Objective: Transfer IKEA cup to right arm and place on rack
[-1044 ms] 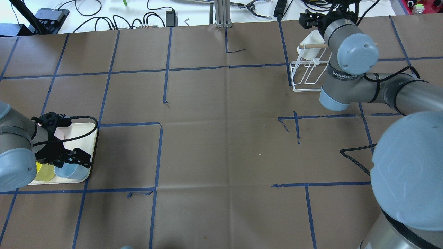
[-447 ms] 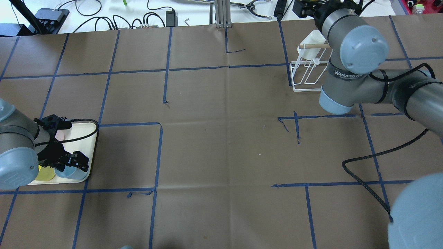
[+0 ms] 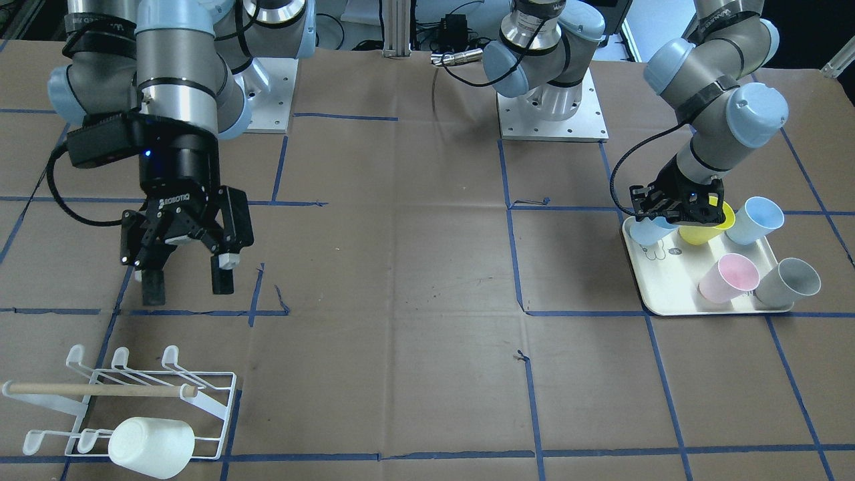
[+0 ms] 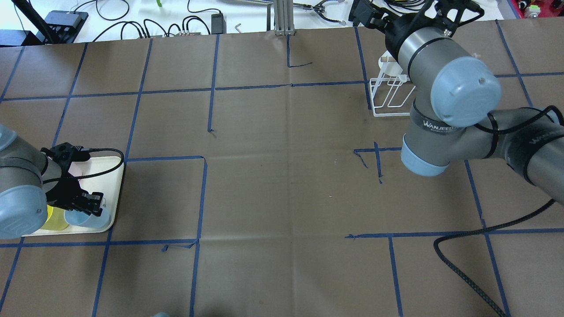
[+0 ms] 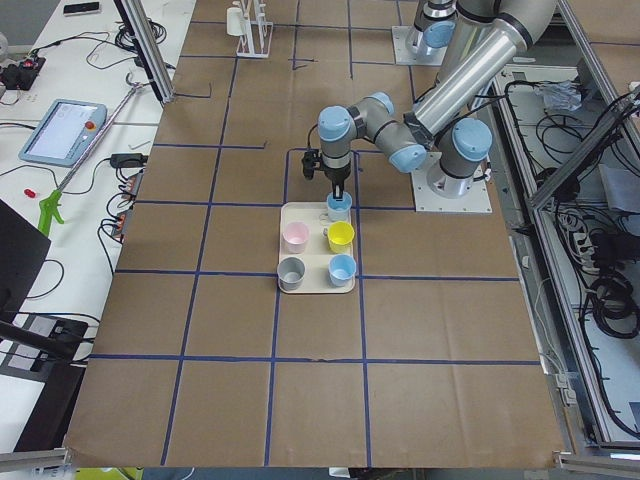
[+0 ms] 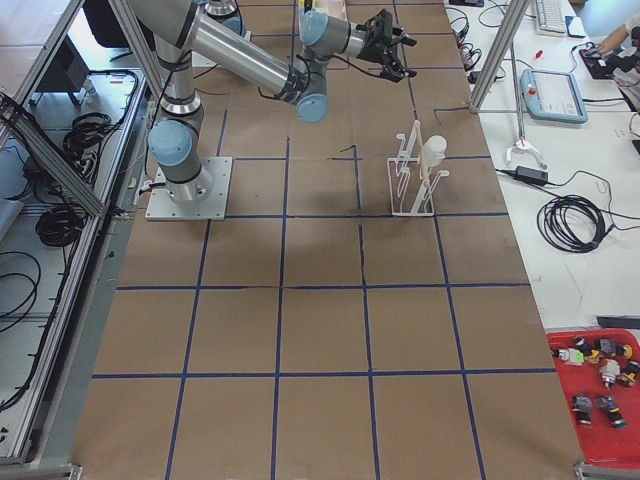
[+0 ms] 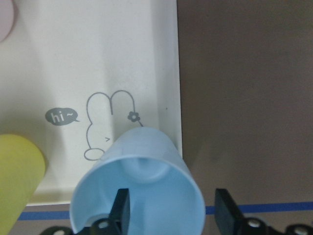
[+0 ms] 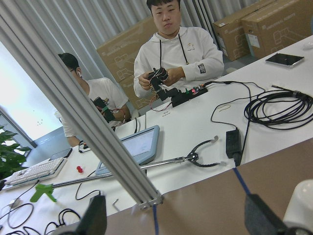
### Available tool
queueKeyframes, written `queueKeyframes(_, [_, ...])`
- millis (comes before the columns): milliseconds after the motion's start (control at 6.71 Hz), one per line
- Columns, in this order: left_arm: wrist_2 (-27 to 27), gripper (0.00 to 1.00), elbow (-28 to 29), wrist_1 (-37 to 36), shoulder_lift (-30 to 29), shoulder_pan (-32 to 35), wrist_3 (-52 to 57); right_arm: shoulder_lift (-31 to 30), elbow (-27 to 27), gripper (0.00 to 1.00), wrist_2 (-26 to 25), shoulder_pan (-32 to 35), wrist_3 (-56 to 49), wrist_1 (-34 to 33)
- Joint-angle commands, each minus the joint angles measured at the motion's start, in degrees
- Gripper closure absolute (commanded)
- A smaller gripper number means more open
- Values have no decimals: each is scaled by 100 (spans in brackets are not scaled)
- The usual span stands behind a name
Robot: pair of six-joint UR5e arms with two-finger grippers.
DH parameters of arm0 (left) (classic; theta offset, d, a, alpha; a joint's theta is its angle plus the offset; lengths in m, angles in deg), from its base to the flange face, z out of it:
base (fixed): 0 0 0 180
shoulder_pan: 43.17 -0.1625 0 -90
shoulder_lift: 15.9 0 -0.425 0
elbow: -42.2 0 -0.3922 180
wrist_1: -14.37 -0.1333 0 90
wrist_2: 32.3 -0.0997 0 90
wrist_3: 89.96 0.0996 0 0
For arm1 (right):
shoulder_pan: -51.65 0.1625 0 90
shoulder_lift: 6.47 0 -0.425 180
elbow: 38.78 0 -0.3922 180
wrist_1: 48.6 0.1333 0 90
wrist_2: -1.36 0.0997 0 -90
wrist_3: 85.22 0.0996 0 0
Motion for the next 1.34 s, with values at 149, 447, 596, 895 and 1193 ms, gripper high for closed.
queueKeyframes(149, [165,100,923,415,-35,72,99,-487,-651,0,713,400,2227,-27])
queueKeyframes(447, [517,100,2037,1292,-79,518,81,-506,-826,0,1023,699,3896,-115])
queueKeyframes(596, [543,100,2740,1827,-201,956,81,-514,-958,0,1023,831,4400,-228])
queueKeyframes(895, [1424,100,3631,2105,-553,1914,12,-514,-1003,0,1023,867,5420,-546])
queueKeyframes(1193, [3496,100,3547,2018,-476,2155,19,-514,-1047,0,962,955,5969,-546])
